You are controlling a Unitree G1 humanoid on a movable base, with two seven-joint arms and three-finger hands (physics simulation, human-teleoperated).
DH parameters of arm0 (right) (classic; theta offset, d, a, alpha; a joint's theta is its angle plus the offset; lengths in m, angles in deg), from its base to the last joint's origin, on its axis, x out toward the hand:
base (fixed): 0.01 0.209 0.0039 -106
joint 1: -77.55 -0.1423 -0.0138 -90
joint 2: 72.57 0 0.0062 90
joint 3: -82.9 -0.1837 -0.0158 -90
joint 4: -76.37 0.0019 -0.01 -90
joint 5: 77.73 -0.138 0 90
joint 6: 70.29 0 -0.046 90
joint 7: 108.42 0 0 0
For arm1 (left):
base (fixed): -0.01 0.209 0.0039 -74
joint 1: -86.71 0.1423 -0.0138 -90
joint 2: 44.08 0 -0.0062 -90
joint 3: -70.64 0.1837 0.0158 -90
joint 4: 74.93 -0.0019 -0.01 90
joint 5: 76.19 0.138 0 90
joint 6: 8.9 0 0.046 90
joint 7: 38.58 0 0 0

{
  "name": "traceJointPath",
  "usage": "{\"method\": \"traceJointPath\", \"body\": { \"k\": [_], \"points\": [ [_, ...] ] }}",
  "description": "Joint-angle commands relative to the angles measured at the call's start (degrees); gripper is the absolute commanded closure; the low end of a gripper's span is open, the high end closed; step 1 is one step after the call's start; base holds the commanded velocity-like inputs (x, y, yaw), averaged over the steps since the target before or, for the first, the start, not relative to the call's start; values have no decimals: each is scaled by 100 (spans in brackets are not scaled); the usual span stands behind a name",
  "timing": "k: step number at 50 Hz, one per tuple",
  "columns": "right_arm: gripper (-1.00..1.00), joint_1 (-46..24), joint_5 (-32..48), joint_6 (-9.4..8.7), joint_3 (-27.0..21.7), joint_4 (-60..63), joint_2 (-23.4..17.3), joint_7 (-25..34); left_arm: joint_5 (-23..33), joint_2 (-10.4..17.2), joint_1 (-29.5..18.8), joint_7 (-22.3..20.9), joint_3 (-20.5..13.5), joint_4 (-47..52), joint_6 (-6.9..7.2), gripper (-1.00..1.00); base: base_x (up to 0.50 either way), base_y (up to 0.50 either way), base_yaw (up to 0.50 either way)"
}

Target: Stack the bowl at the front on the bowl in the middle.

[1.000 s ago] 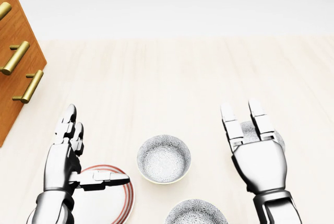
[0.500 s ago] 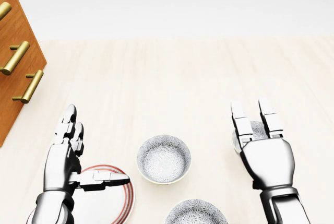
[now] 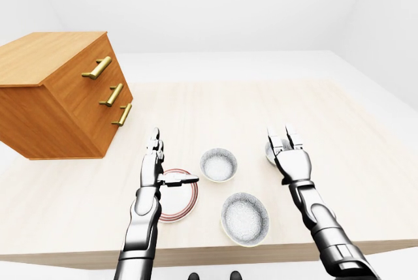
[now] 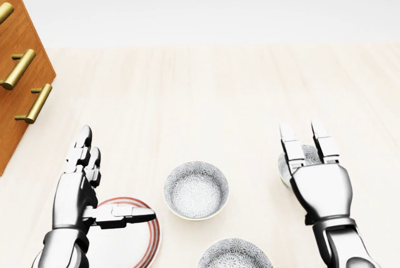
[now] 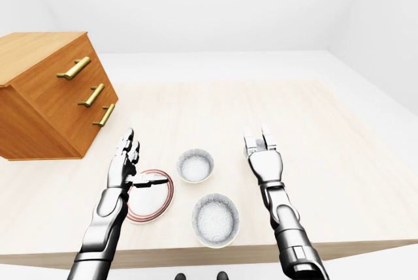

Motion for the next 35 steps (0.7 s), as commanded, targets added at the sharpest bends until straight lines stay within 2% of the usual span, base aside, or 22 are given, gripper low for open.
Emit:
{"method": "traceJointPath", "body": {
  "k": [1, 20, 22, 25, 26, 27, 31, 35],
  "points": [
    [-100, -294, -183, 0, 66, -700, -69, 0, -10, 2, -13, -1, -2, -21, 0, -100, 0, 0, 0],
    [-100, -775, -307, 0, 235, -1667, -94, 0, -19, -5, 9, -1, 6, 55, 69, -100, 0, 0, 0],
    [-100, -811, -313, 0, 255, -1743, -94, 0, -26, -3, -6, -7, -2, -6, 28, -100, 0, 0, 0],
    [-100, -819, -313, 0, 280, -1751, -92, 0, -30, -3, -13, -5, -1, 1, 47, -100, 0, 0, 0],
    [49, -822, -331, 0, 280, -1737, -92, 0, -31, -1, -19, -7, -4, -28, 25, -100, 0, 0, 0],
    [100, -808, -353, 0, 270, -1671, -93, 0, -32, 1, -25, -7, -7, -51, 9, -100, 0, 0, 0],
    [100, -789, -348, 0, 274, -1622, -97, 0, -31, 4, -32, -10, -7, -85, -13, -100, 0, 0, 0],
    [100, -684, -351, 0, 252, -1402, -106, 0, -24, 1, 1, -6, 7, 14, 57, -100, 0, 0, 0]
  ]
}}
